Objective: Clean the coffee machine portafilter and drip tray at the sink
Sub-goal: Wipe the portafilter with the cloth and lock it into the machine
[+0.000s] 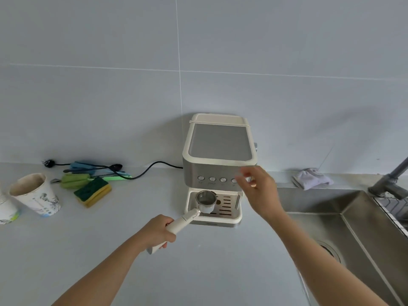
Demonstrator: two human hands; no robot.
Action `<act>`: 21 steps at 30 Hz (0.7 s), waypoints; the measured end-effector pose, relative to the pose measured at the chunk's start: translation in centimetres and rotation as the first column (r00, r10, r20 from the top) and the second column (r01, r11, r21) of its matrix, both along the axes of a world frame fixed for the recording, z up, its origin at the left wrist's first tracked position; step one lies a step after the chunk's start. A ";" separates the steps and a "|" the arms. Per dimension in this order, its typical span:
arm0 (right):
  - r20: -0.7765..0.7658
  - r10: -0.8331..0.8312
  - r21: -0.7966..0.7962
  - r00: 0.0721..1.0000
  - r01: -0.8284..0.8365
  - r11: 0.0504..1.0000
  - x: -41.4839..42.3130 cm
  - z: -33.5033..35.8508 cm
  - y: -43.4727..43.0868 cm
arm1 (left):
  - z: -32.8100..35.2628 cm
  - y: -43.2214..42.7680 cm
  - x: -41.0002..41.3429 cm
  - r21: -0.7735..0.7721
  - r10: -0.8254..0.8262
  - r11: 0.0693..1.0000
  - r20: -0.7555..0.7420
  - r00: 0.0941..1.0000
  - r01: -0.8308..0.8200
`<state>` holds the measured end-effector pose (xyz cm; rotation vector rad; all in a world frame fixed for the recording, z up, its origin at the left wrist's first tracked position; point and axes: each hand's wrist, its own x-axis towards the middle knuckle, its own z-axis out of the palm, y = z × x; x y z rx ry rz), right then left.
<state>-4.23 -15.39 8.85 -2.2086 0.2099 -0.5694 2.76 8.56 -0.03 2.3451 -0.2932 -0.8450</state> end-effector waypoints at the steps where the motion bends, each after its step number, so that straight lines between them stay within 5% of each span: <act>1: 0.055 -0.027 -0.060 0.998 0.030 0.998 0.5 0.5 -0.3 | 0.0 0.0 0.4 0.002 -0.012 1.000 0.005 1.000 0.012; 3: 0.070 -0.036 -0.207 0.997 0.050 0.977 1.7 1.1 -0.8 | -0.1 0.0 1.3 0.001 -0.031 1.000 0.017 0.999 0.031; 5: -0.088 -0.038 -0.323 0.995 0.007 0.946 3.1 1.4 -1.1 | -0.1 0.0 2.2 -0.006 -0.043 0.999 0.032 0.999 0.043; 10: -0.179 0.007 -0.685 0.984 -0.130 0.717 5.3 -0.2 -1.9 | 0.1 -0.3 4.2 -0.050 -0.054 0.997 0.040 0.998 0.056; 12: -0.207 -0.013 -0.724 0.978 -0.144 0.674 5.5 -0.5 -2.1 | 0.1 -0.4 4.8 -0.061 -0.068 0.996 0.042 0.997 0.070; 21: -0.181 -0.086 -0.651 0.980 -0.054 0.757 5.0 -0.1 -1.1 | 0.3 -1.7 7.4 -0.071 -0.170 0.982 0.072 0.983 0.175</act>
